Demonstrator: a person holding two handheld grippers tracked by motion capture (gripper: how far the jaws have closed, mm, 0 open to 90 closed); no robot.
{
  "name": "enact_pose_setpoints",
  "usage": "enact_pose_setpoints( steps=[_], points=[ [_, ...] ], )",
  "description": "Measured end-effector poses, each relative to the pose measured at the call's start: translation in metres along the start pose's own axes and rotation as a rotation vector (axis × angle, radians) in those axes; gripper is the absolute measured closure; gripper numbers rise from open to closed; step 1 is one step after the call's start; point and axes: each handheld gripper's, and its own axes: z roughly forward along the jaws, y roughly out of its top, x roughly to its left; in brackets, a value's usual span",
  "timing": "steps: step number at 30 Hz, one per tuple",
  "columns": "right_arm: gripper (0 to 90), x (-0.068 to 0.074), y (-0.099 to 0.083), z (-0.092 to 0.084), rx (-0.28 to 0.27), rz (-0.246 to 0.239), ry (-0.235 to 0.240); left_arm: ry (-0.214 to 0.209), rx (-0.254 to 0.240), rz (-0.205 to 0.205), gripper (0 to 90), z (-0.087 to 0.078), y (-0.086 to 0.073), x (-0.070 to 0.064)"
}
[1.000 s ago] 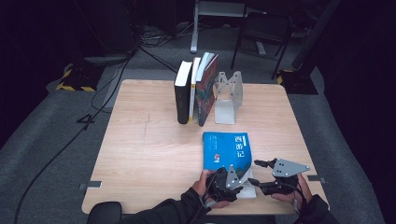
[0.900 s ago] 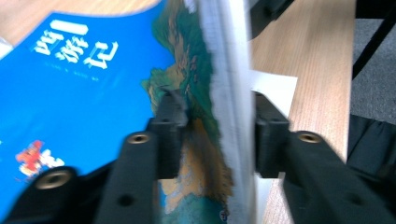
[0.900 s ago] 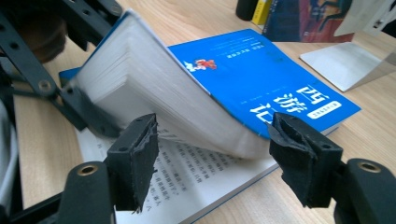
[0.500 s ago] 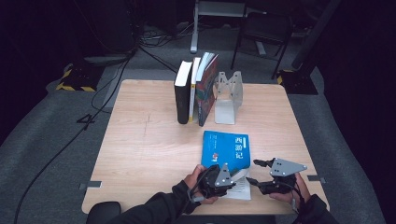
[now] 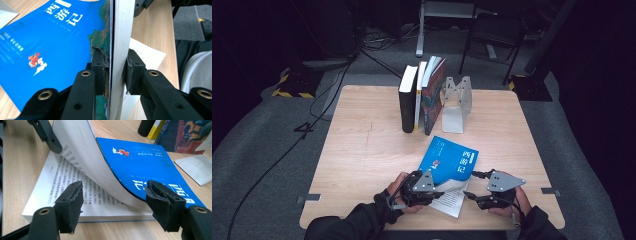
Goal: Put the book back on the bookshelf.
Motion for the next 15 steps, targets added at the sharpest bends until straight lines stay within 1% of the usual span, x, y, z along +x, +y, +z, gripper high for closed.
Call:
enact_pose_setpoints(
  steps=[1, 2, 3, 6, 8, 13, 14, 15],
  points=[
    [31.0, 0.001, 0.002, 0.004, 0.004, -0.005, 0.004, 0.003, -0.002, -0.001, 73.1, -0.003, -0.002, 0.001],
    [31.1, 0.002, 0.004, 0.007, 0.005, -0.021, -0.011, 0.005, -0.005, -0.011, 73.1, -0.005, -0.004, 0.002],
    [31.6, 0.002, 0.005, 0.009, 0.002, -0.023, -0.008, 0.008, -0.003, -0.01, 73.2, -0.007, -0.006, 0.003],
    [31.2, 0.0, 0.009, 0.016, 0.014, -0.031, 0.003, 0.015, -0.005, -0.015, 73.1, -0.013, -0.01, 0.006],
    [31.1, -0.002, 0.009, 0.021, 0.02, -0.026, 0.014, 0.019, 0.001, -0.012, 73.1, -0.016, -0.013, 0.007],
    [31.6, -0.004, 0.008, 0.031, 0.04, -0.029, 0.015, 0.02, 0.003, -0.007, 72.6, -0.021, -0.017, 0.009],
    [32.2, -0.004, 0.009, 0.034, 0.043, -0.037, 0.014, 0.024, 0.005, -0.007, 72.6, -0.022, -0.018, 0.01],
    [33.0, -0.004, 0.009, 0.035, 0.048, -0.041, 0.015, 0.017, 0.006, -0.011, 72.5, -0.024, -0.019, 0.01]
  ],
)
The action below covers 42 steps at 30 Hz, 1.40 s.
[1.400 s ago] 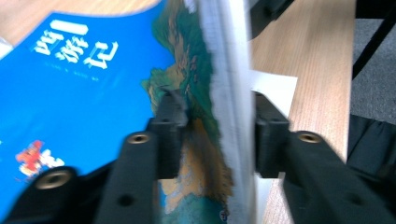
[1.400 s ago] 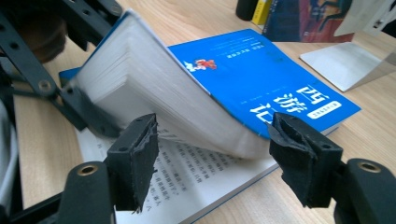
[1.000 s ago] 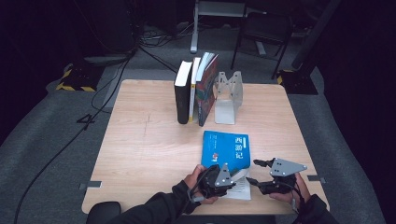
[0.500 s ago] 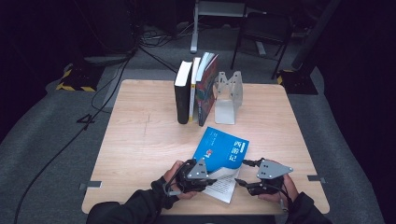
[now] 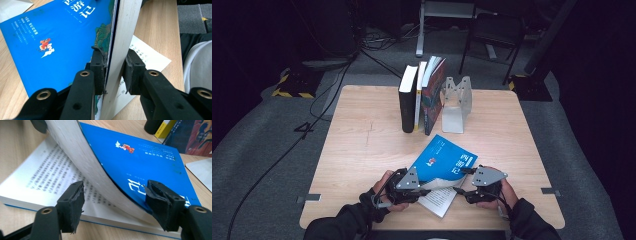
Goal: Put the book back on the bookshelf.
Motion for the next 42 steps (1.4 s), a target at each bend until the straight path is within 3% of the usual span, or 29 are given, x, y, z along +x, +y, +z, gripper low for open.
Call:
enact_pose_setpoints(
  steps=[4, 7, 10, 13, 15, 18, 19, 21, 24, 25, 34, 40, 42],
  points=[
    [33.8, -0.007, 0.001, 0.011, 0.015, 0.001, -0.003, -0.006, -0.012, -0.046, 71.5, -0.007, -0.005, 0.004],
    [36.5, -0.006, 0.004, 0.019, 0.03, -0.029, -0.02, -0.002, -0.017, -0.058, 70.7, -0.012, -0.01, 0.006],
    [43.6, -0.005, 0.006, 0.02, 0.01, -0.038, -0.017, 0.002, -0.022, -0.056, 68.8, -0.015, -0.013, 0.007],
    [54.9, 0.002, 0.011, 0.02, 0.006, -0.119, -0.036, 0.022, -0.018, -0.051, 63.4, -0.018, -0.017, 0.008],
    [58.3, 0.005, 0.013, 0.02, 0.004, -0.139, -0.044, 0.055, 0.025, -0.04, 54.2, -0.018, -0.021, 0.008],
    [60.0, 0.007, 0.015, 0.019, 0.011, -0.156, -0.039, 0.092, 0.053, -0.074, 41.9, -0.018, -0.027, 0.009],
    [60.6, 0.007, 0.016, 0.018, 0.012, -0.158, -0.04, 0.139, 0.068, -0.104, 41.9, -0.019, -0.033, 0.012],
    [61.7, 0.007, 0.017, 0.017, 0.013, -0.157, -0.035, 0.159, 0.067, -0.108, 43.1, -0.018, -0.035, 0.014],
    [64.1, 0.009, 0.018, 0.014, 0.013, -0.161, -0.028, 0.178, 0.067, -0.08, 50.2, -0.016, -0.035, 0.014],
    [64.6, 0.01, 0.018, 0.012, 0.014, -0.16, -0.029, 0.195, 0.074, -0.027, 52.9, -0.013, -0.032, 0.015],
    [69.7, 0.018, 0.015, -0.006, 0.052, -0.148, -0.065, 0.138, 0.057, 0.02, 57.0, 0.006, -0.017, 0.032],
    [72.9, 0.018, 0.009, -0.022, 0.077, -0.125, -0.127, 0.103, 0.049, 0.054, 55.3, 0.031, 0.003, 0.049],
    [73.1, 0.016, 0.007, -0.026, 0.081, -0.113, -0.137, 0.093, 0.049, 0.044, 54.5, 0.036, 0.008, 0.051]
  ],
)
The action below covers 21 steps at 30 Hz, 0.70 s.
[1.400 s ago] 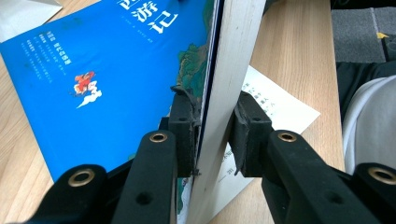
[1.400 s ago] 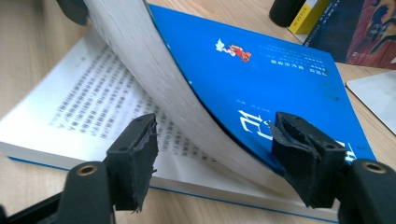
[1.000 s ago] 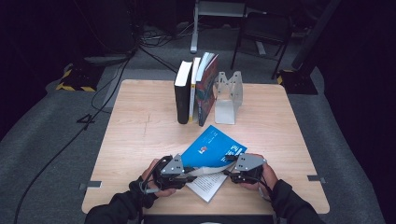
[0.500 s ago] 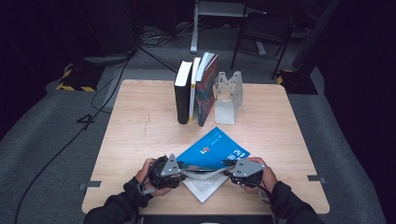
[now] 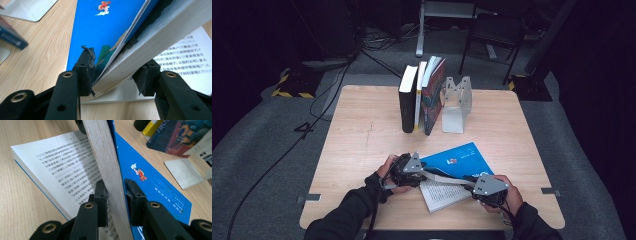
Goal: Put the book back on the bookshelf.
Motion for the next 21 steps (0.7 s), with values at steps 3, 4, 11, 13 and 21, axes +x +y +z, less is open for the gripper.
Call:
enact_pose_setpoints(
  steps=[3, 4, 11, 13, 21],
  points=[
    [72.9, -0.005, -0.003, -0.002, 0.0, 0.016, 0.006, -0.023, -0.009, -0.019, 51.9, 0.002, 0.006, -0.003],
    [72.9, -0.005, -0.002, -0.002, 0.0, 0.013, 0.009, -0.038, -0.025, -0.018, 50.8, 0.002, 0.009, -0.007],
    [71.1, -0.007, -0.001, -0.001, 0.006, 0.014, 0.027, -0.051, -0.076, 0.075, 54.8, 0.003, 0.039, -0.039],
    [69.8, -0.008, -0.003, -0.001, -0.007, 0.029, 0.038, -0.039, -0.06, 0.087, 62.3, 0.004, 0.041, -0.04],
    [52.9, -0.021, -0.017, -0.004, -0.056, 0.089, 0.079, -0.073, -0.059, 0.106, 70.0, -0.001, 0.03, -0.031]
  ],
)
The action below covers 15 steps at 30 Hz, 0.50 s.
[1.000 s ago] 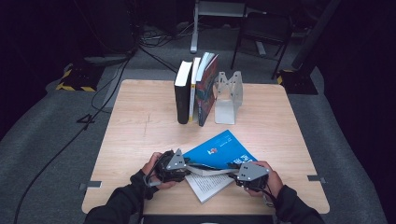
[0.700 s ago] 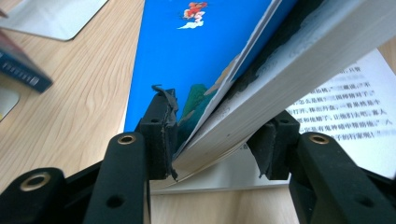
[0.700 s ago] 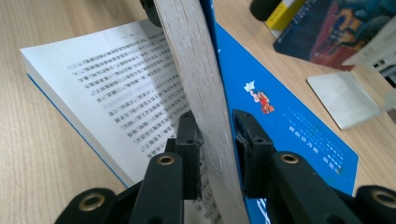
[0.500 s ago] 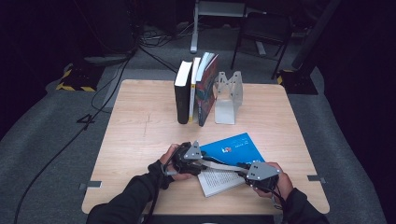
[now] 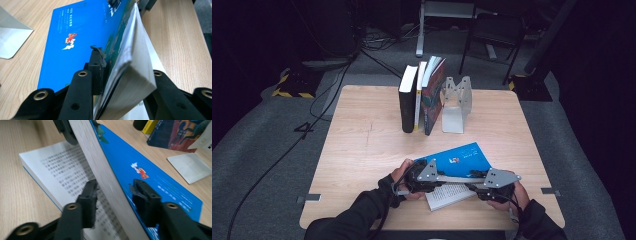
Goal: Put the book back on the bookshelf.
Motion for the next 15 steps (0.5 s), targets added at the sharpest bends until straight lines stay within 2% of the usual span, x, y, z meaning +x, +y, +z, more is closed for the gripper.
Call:
enact_pose_setpoints(
  steps=[5, 7, 10, 12, 15],
  points=[
    [49.2, -0.015, -0.016, -0.007, 0.015, 0.041, -0.037, -0.019, -0.012, -0.022, 69.3, -0.01, -0.01, 0.009],
    [48.8, -0.019, -0.022, -0.007, 0.023, 0.053, -0.034, -0.023, -0.016, -0.033, 68.7, -0.014, -0.015, 0.012],
    [51.6, -0.021, -0.025, -0.005, 0.024, 0.045, -0.032, -0.035, -0.017, -0.043, 67.9, -0.02, -0.022, 0.018],
    [58.4, -0.019, -0.023, -0.004, 0.017, 0.032, -0.031, -0.027, -0.009, -0.049, 67.4, -0.024, -0.023, 0.02],
    [64.9, -0.01, -0.016, -0.003, 0.032, -0.042, -0.054, -0.01, 0.018, -0.066, 63.3, -0.029, -0.023, 0.02]
  ],
)
